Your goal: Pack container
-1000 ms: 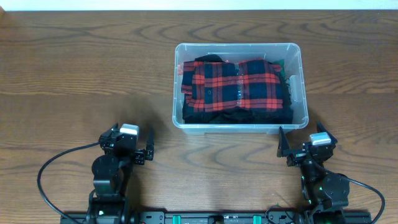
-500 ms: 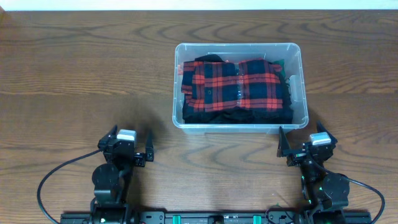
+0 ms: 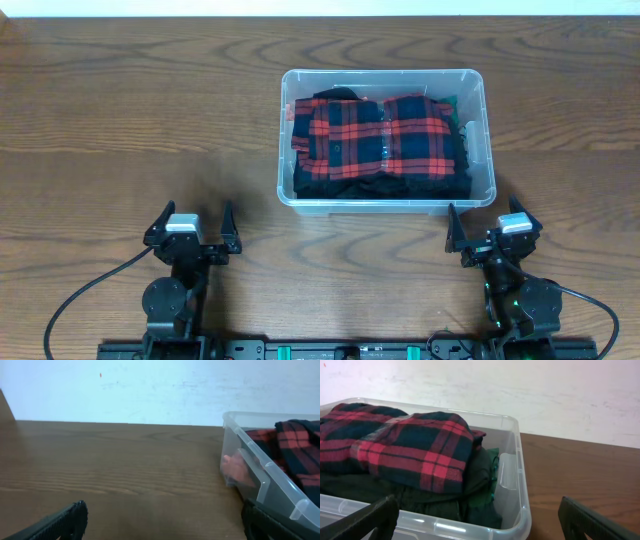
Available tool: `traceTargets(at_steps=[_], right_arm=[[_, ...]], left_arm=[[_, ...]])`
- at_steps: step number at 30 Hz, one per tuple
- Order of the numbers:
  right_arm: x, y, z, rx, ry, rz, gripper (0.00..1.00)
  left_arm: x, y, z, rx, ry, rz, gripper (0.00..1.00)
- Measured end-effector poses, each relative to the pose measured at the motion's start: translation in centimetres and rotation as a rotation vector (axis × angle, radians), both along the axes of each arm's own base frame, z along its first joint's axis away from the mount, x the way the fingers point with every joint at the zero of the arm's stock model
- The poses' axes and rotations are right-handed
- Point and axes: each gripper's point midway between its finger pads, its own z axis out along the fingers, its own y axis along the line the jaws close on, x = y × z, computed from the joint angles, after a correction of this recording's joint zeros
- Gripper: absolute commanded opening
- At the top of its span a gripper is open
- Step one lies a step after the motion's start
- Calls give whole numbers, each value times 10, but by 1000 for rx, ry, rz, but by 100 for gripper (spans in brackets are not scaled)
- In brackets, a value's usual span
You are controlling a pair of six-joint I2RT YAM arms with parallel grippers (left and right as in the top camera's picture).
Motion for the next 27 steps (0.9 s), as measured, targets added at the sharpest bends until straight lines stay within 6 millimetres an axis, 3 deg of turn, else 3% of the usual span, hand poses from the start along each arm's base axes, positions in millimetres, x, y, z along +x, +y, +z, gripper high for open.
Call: traceTargets(at_steps=[27], right_arm=[[0, 0, 0, 0, 0, 0, 99]], left_arm=[[0, 0, 0, -29, 1, 3, 98]])
